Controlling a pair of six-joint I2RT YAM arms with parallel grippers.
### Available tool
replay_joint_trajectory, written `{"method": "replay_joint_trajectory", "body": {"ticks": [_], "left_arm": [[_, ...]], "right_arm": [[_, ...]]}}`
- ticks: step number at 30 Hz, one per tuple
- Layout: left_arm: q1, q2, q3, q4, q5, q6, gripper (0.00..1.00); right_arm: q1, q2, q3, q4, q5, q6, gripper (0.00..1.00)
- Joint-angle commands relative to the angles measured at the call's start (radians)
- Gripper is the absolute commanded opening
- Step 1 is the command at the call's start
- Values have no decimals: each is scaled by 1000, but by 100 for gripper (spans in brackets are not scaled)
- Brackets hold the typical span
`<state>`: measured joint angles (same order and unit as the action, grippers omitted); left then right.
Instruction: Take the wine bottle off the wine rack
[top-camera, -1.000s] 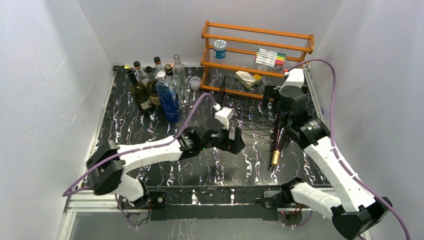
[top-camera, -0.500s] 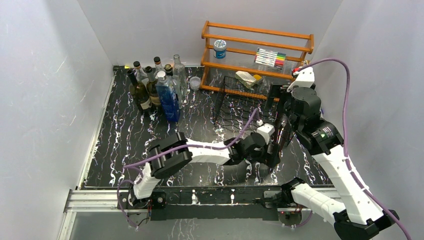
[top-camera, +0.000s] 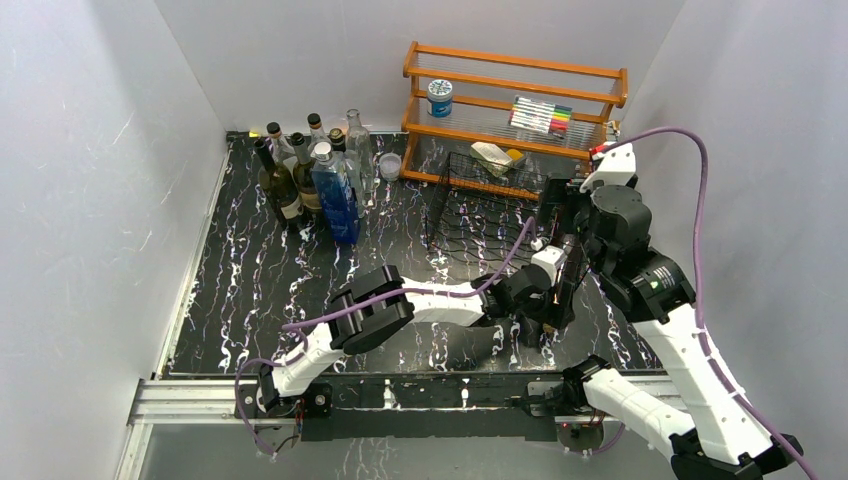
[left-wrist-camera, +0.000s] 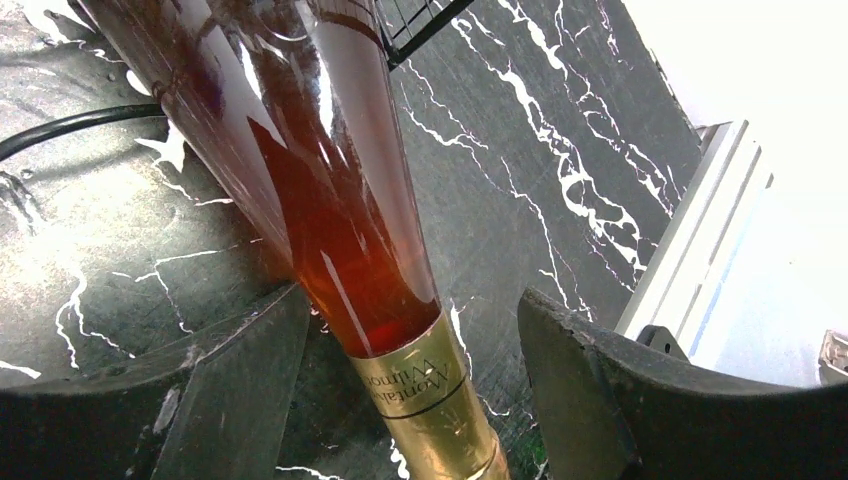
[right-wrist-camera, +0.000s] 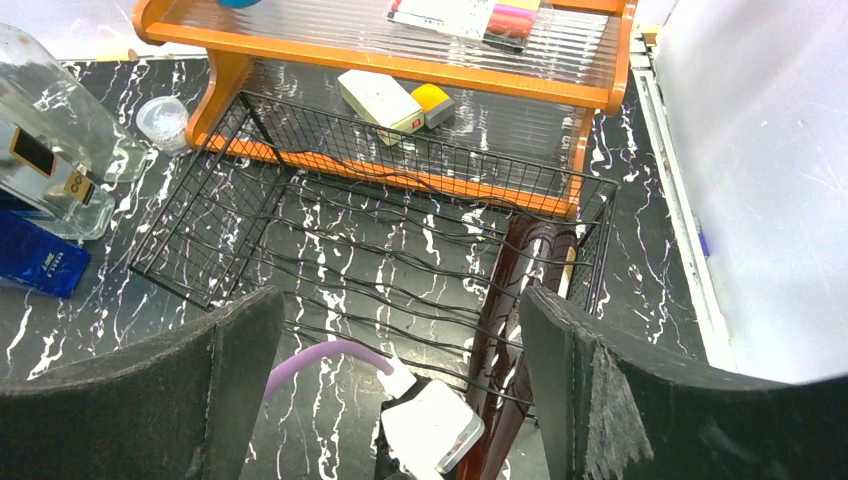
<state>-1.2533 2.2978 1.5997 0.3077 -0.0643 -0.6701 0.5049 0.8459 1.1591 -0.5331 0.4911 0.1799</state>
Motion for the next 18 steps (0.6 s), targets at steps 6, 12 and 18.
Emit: {"method": "replay_joint_trajectory", "body": {"ticks": [6,12,18], "left_arm": [[15,30,48,17,-17,21,60],[29,-28,-21,41,34,71,37],[34,-130,-123,59,89,129,17]], "right_arm": [[-3,-37,-14,29,1,-11,98],[-3,-40,-35,43,-17,-7,98],[-3,-48,-56,54,-29,-6,98]]}}
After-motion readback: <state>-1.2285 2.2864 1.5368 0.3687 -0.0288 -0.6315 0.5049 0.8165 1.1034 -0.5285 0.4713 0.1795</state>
